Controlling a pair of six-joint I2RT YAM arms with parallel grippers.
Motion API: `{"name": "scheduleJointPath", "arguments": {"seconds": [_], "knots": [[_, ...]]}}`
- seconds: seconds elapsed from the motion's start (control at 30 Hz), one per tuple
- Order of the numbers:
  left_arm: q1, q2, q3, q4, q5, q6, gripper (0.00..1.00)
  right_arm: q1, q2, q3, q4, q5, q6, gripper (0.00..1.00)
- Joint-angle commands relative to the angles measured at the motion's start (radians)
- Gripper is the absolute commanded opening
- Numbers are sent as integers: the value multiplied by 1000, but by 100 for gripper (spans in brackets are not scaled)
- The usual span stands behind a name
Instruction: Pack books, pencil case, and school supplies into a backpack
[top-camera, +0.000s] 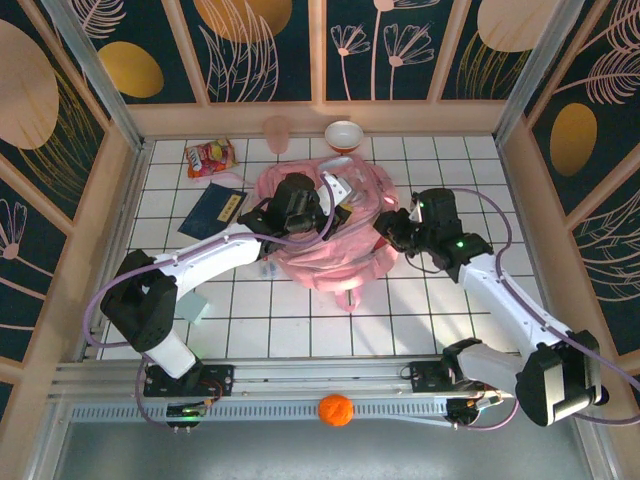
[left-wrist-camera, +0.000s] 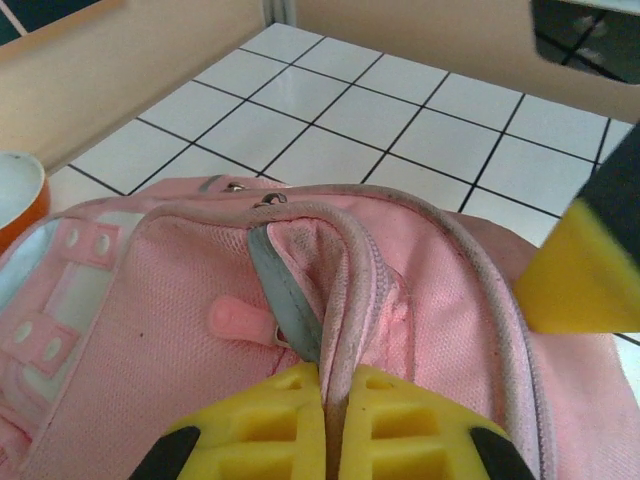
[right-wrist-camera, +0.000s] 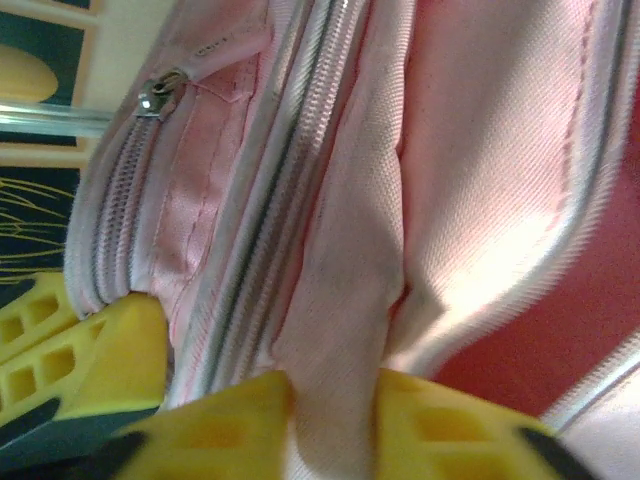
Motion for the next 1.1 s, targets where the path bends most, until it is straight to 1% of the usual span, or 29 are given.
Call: {"name": "scheduleJointPath", "arguments": {"seconds": [0.0, 0.03, 0.07, 0.1, 0.13, 0.17, 0.2, 0.23, 0.3, 0.47, 0.53, 0.67, 0.7, 0.73, 0.77, 0.8, 0.83, 0.87, 0.97, 1.0, 1.03, 1.07], "knots": [[-5, -64, 7, 76, 122, 29, 3, -4, 15, -1, 110, 17, 26, 0], [-5, -67, 6, 61, 131, 36, 8, -4, 19, 1, 121, 12, 22, 0], [-5, -69, 8, 39, 142, 50, 17, -4, 21, 7, 125, 8, 14, 0], [-5, -72, 13, 9, 153, 70, 31, -4, 23, 14, 126, 4, 3, 0], [-5, -72, 20, -23, 161, 91, 48, -4, 25, 21, 127, -1, -3, 0], [-5, -70, 37, -76, 163, 126, 69, -4, 25, 28, 125, -5, -12, 0], [-5, -65, 54, -121, 151, 151, 79, -4, 25, 34, 123, -8, -20, 0], [-5, -57, 77, -168, 124, 177, 83, -4, 26, 40, 119, -10, -28, 0], [-5, -44, 105, -224, 72, 209, 87, -5, 23, 48, 110, -14, -41, 0], [-5, -5, 124, -257, 11, 256, 92, -5, 22, 49, 115, -36, -58, 0], [-5, 27, 150, -290, 2, 278, 93, -4, 19, 49, 115, -40, -60, 0], [-5, 71, 193, -344, 20, 313, 95, -3, 16, 50, 129, -55, -65, 0], [-4, 71, 193, -340, 10, 311, 95, -4, 17, 50, 138, -63, -66, 0], [-5, 104, 197, -339, 3, 309, 95, -1, 17, 48, 146, -69, -68, 0], [-5, 118, 203, -343, -3, 309, 92, -2, 17, 47, 152, -75, -72, 0], [-5, 130, 209, -348, -3, 308, 86, -1, 16, 47, 156, -79, -76, 0], [-5, 139, 216, -352, 3, 301, 76, 0, 14, 48, 156, -82, -82, 0], [-4, 142, 218, -350, 15, 289, 63, -2, 13, 52, 148, -81, -93, 0], [-4, 120, 196, -293, 36, 219, 20, -8, 1, 80, 82, -49, -149, 0], [-5, 111, 192, -273, 36, 178, 9, -11, -7, 88, 49, -28, -173, 7], [-5, 100, 193, -261, 34, 135, 0, -15, -16, 99, 3, 5, -201, 17], [-5, 91, 196, -256, 41, 103, 0, -17, -28, 111, -49, 42, -231, 23]]}}
